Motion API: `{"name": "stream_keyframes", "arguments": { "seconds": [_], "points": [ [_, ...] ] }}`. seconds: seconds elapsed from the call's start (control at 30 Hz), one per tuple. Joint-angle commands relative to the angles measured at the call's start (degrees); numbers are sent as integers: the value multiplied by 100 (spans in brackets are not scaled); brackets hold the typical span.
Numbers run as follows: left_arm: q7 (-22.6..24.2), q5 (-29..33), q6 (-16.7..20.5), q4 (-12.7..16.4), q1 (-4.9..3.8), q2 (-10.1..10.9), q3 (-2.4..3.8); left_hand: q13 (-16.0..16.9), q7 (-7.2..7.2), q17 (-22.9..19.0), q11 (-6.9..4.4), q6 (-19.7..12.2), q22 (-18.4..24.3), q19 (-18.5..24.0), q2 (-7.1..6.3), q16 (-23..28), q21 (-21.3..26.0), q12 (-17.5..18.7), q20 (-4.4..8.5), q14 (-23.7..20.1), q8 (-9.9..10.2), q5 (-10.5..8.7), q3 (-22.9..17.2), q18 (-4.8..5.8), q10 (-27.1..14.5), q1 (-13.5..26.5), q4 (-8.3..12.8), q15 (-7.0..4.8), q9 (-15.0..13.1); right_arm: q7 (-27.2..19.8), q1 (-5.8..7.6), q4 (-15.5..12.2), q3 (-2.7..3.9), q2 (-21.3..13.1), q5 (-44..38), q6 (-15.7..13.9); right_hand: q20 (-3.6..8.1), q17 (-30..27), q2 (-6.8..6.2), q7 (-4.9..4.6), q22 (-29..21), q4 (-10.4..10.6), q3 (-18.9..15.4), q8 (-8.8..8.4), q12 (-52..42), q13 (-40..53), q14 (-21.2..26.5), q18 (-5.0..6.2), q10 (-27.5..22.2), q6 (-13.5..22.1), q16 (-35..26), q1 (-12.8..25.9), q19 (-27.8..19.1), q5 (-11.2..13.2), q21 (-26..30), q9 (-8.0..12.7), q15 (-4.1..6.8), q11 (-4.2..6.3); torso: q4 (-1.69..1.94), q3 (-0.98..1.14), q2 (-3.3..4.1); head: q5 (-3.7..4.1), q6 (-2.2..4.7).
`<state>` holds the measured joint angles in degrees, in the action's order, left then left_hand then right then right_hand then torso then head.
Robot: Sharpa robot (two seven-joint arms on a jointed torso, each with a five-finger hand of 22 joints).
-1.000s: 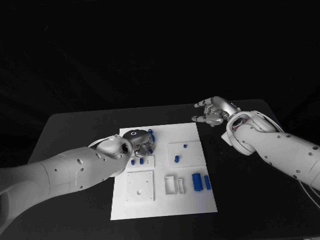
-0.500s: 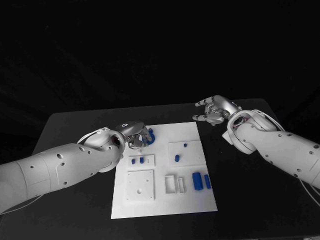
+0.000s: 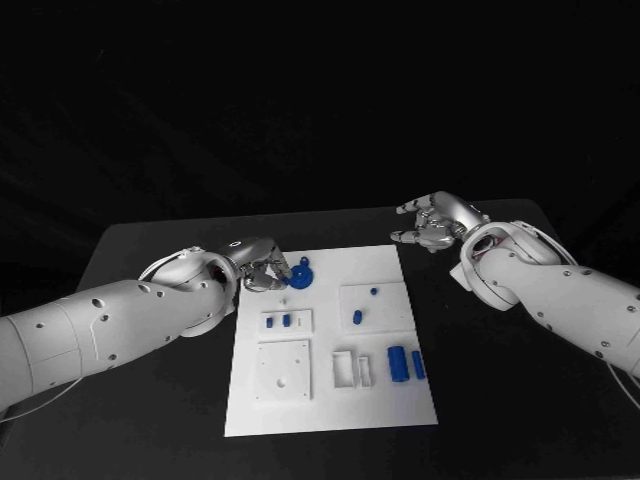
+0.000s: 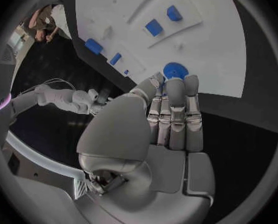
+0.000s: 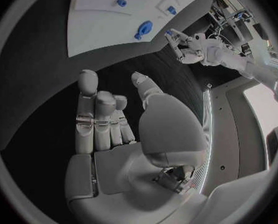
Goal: Assemble the parts on the task board
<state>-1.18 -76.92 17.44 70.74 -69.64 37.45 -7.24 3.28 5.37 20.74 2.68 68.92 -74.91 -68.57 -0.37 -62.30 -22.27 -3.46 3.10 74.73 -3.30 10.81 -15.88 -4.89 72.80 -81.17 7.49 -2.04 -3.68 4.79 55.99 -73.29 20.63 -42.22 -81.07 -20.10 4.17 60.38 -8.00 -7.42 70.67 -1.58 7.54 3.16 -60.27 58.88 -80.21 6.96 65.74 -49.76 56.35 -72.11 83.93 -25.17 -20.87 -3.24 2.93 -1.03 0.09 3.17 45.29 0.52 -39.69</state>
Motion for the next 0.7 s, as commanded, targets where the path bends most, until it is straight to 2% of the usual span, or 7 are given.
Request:
{"name": "stream_keyframes", "arguments": {
  "seconds": [0.03, 0.13, 0.4, 0.53, 0.7],
  "points": [
    [30, -8, -156, -62, 17, -9, 2, 7, 20, 6, 17, -9, -120, 24, 31, 25, -32, 16, -4, 49, -32, -23, 15, -84, -5, -3, 25, 2, -9, -20, -3, -6, 3, 2, -22, 34, -31, 2, 4, 8, -6, -38, 2, 14, -14, 1, -7, 119, 22, -31, -12, 64, 235, -32, -28, -7, -8, -15, -9, 3, 2, -8, -4],
    [51, -70, -163, -116, 34, -18, -7, 7, 20, 6, 17, -9, -120, 24, 31, 25, -32, 16, -4, 49, -32, -23, 15, -84, -5, -3, 25, 2, -9, -19, -3, -6, 3, 3, -24, 33, -31, 2, 4, 8, -6, -38, 2, 14, -14, 1, -7, 119, 22, -31, -12, 64, 235, -32, -28, -7, -8, -15, -9, 5, 4, -16, -7],
    [88, -226, -168, -249, 100, -37, -87, 7, 20, 7, 17, -7, -120, 30, 30, 29, -39, 15, -3, 48, -33, -26, 20, -86, -5, -16, 31, 2, -9, -16, -3, -9, 3, 2, -33, 33, -31, 2, 4, 8, -6, -38, 2, 14, -14, 1, -7, 119, 22, -31, -12, 64, 235, -32, -28, -7, -8, -15, -11, 8, 2, -34, -24],
    [93, -255, -225, -315, 149, -36, -103, 7, 22, 10, 18, -9, -121, 32, 36, 29, -53, 15, -3, 55, -33, -29, 24, -89, -5, -23, 31, 1, -9, -17, -3, -5, 3, 2, -34, 32, -31, 2, 4, 8, -6, -38, 2, 14, -14, 1, -7, 119, 22, -31, -12, 64, 235, -32, -28, -7, -8, -15, -16, 7, 4, -37, -20],
    [119, -237, -265, -333, 206, -32, -110, 7, 23, 11, 19, -14, -118, 36, 40, 30, -56, 14, -4, 53, -32, -38, 27, -89, -8, -20, 28, 2, -8, -18, -3, -4, 3, 1, -35, 31, -31, 2, 4, 8, -6, -38, 2, 14, -14, 1, -7, 119, 22, -31, -12, 64, 235, -32, -28, -7, -8, -15, -6, 11, 1, -30, -27]
  ]
}}
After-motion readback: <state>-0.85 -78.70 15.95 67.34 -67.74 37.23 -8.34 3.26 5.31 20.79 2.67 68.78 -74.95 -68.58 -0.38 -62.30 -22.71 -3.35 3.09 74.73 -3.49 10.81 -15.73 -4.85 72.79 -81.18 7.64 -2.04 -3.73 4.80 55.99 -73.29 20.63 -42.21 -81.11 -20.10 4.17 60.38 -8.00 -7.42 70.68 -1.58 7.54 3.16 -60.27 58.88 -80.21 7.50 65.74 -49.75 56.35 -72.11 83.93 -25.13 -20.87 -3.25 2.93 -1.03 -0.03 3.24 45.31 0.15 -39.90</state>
